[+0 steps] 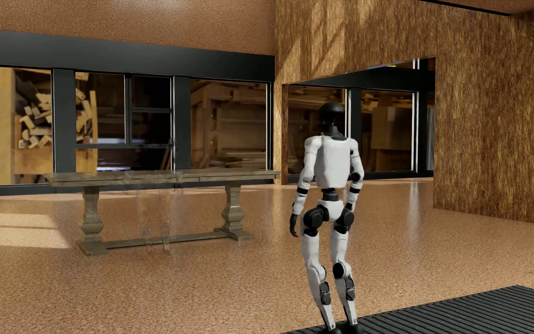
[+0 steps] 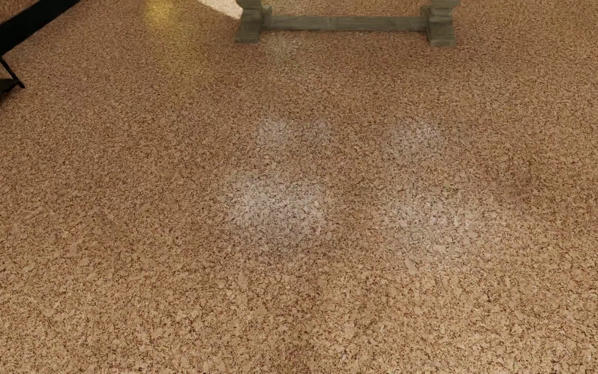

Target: Walk towards the wood table

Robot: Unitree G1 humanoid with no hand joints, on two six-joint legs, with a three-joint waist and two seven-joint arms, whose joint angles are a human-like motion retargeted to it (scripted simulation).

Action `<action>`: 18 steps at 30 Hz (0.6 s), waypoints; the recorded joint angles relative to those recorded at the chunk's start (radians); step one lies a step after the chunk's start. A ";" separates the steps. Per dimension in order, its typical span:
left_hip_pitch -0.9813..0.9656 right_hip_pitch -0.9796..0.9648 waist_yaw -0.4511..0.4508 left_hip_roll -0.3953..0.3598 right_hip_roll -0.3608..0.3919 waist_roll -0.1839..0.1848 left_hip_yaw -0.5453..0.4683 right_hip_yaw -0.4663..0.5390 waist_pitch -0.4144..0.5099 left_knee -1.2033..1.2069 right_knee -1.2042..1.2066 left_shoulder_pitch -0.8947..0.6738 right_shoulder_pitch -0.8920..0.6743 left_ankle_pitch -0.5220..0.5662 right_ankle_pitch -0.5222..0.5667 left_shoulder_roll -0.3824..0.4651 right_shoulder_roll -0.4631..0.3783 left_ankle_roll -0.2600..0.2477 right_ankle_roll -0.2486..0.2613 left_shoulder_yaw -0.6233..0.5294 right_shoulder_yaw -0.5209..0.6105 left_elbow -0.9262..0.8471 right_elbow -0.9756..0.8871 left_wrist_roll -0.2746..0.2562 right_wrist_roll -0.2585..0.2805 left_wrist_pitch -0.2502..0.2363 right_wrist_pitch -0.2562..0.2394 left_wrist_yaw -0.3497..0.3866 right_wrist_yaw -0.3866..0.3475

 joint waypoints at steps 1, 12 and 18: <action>-0.001 -0.002 0.001 0.001 0.001 0.001 0.000 0.000 0.000 0.000 -0.001 0.000 0.000 -0.002 -0.005 0.000 0.000 0.000 0.000 -0.001 0.001 0.001 -0.001 0.000 0.000 0.000 0.000 0.000 0.000; -0.030 -0.015 -0.006 0.011 0.024 0.010 0.000 0.000 -0.009 0.037 -0.017 0.041 0.048 -0.066 -0.027 0.010 -0.008 0.000 0.000 0.029 0.013 -0.028 0.024 0.000 0.000 0.000 0.000 0.000 0.000; -0.348 0.027 0.055 0.028 0.045 0.010 0.000 0.000 0.054 0.623 0.016 0.070 0.062 0.171 -0.041 0.022 -0.015 0.000 0.000 0.063 0.032 -0.021 0.037 0.000 0.000 0.000 0.000 0.000 0.000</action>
